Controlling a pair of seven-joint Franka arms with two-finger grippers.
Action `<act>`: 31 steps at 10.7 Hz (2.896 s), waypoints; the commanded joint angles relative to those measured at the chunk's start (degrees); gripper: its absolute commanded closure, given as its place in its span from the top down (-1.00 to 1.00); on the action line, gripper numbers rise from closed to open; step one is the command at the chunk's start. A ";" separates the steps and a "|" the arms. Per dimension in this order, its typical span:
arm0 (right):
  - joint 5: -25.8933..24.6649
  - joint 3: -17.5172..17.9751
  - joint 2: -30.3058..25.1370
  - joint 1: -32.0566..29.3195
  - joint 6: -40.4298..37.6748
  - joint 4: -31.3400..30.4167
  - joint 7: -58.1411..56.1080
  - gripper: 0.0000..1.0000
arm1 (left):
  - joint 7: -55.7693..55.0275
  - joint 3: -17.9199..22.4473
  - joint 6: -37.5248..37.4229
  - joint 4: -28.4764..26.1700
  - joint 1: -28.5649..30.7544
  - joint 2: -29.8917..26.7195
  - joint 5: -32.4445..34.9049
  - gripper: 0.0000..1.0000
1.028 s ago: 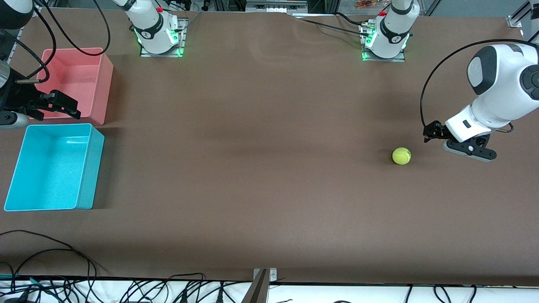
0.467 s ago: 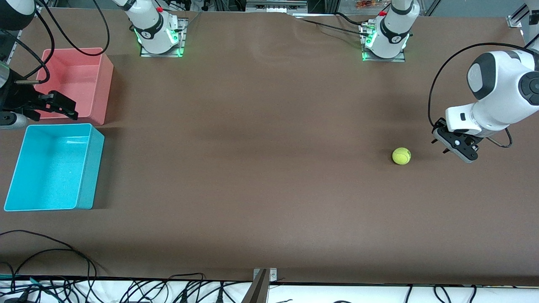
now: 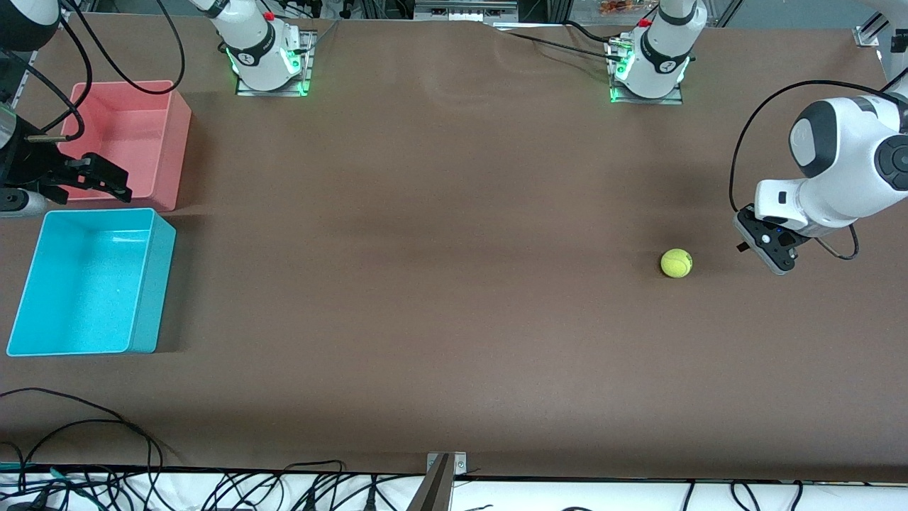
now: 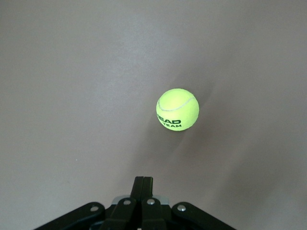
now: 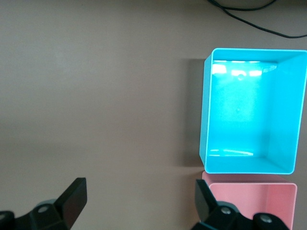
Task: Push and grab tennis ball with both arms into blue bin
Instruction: 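Lower the left gripper down beside the yellow-green tennis ball, then push the tennis ball with the left gripper toward the cyan bin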
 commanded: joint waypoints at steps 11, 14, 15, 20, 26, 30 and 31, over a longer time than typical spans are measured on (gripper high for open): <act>-0.63 0.15 0.73 -0.02 -0.04 0.45 -0.04 1.00 | 21.11 -0.69 12.56 -1.08 2.31 10.38 0.12 -1.00; -0.54 -0.29 0.55 -0.37 -0.75 0.54 0.14 1.00 | 24.56 -0.69 12.48 -1.08 1.87 11.52 0.21 -1.00; -0.54 -0.29 0.46 -0.37 -0.66 0.54 0.66 1.00 | 24.74 -0.69 12.48 -1.08 1.78 11.96 0.12 -1.00; 0.51 -0.21 1.60 -0.20 0.13 0.54 0.66 1.00 | 24.74 -0.69 12.56 -1.08 1.61 14.95 -1.63 -1.00; 0.77 0.32 2.13 1.48 -0.48 0.36 1.02 1.00 | 24.21 -2.53 12.48 -1.43 1.70 16.10 -2.07 -1.00; 0.77 0.32 2.22 2.36 -0.66 0.10 1.19 1.00 | 24.12 -2.53 12.65 -1.43 1.70 16.27 -2.07 -1.00; 0.77 0.24 2.22 2.27 -0.83 0.01 1.19 1.00 | 23.25 -2.53 13.52 -1.43 1.70 16.62 -2.16 -1.00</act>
